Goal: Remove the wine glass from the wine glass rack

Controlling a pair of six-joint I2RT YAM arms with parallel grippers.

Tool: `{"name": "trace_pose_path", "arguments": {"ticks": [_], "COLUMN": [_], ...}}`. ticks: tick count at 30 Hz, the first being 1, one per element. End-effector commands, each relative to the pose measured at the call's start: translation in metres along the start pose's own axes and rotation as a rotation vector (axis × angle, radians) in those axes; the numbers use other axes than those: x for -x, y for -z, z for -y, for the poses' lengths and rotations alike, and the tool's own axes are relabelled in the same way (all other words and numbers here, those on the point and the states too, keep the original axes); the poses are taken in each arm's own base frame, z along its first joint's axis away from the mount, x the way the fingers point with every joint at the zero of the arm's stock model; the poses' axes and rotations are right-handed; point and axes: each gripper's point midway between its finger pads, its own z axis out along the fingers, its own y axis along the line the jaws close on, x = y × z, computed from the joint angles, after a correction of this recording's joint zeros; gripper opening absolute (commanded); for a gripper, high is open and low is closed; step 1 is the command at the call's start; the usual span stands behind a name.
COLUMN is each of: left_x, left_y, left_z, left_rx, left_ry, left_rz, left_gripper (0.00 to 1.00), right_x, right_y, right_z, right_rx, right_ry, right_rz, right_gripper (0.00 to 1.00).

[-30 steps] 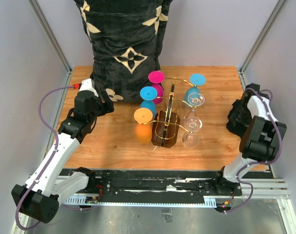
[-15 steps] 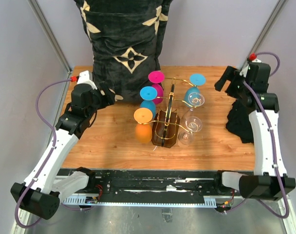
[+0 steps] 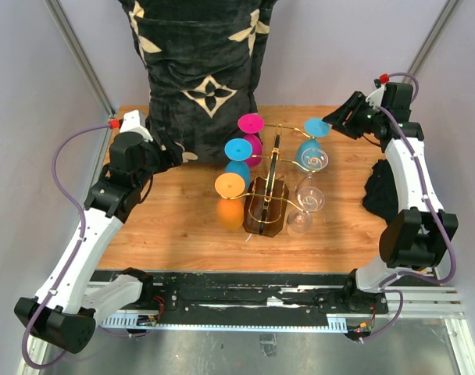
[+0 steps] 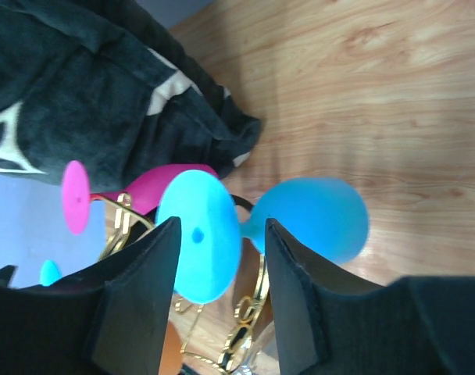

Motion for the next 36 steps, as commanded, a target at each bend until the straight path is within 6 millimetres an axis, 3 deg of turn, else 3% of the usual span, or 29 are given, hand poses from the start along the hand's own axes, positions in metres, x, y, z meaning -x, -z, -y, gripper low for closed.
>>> {"name": "trace_pose_path", "arguments": {"ticks": [1, 3, 10, 21, 26, 36], "left_x": [0.010, 0.008, 0.005, 0.007, 0.003, -0.002], "left_y": [0.005, 0.004, 0.004, 0.010, 0.009, 0.005], "left_z": [0.004, 0.004, 0.005, 0.000, -0.002, -0.003], "left_rx": [-0.015, -0.015, -0.023, -0.010, -0.005, -0.004], "left_ry": [-0.009, -0.009, 0.001, -0.004, -0.007, -0.009], "left_rz": [0.027, 0.023, 0.019, 0.037, 0.030, 0.022], "left_gripper": [0.78, 0.78, 0.78, 0.79, 0.79, 0.79], "right_x": [0.012, 0.007, -0.005, 0.010, 0.007, -0.013], "right_y": [0.004, 0.001, -0.005, 0.020, 0.020, -0.003], "right_z": [-0.033, -0.034, -0.028, -0.038, -0.020, 0.005], "right_rx": [0.140, 0.153, 0.130, 0.121, 0.060, 0.060], "right_ry": [0.011, 0.003, 0.002, 0.078, 0.062, 0.022], "right_rz": [0.029, 0.008, -0.048, 0.066, 0.058, -0.015], "right_gripper": [0.41, 0.34, 0.34, 0.35, 0.35, 0.35]}}
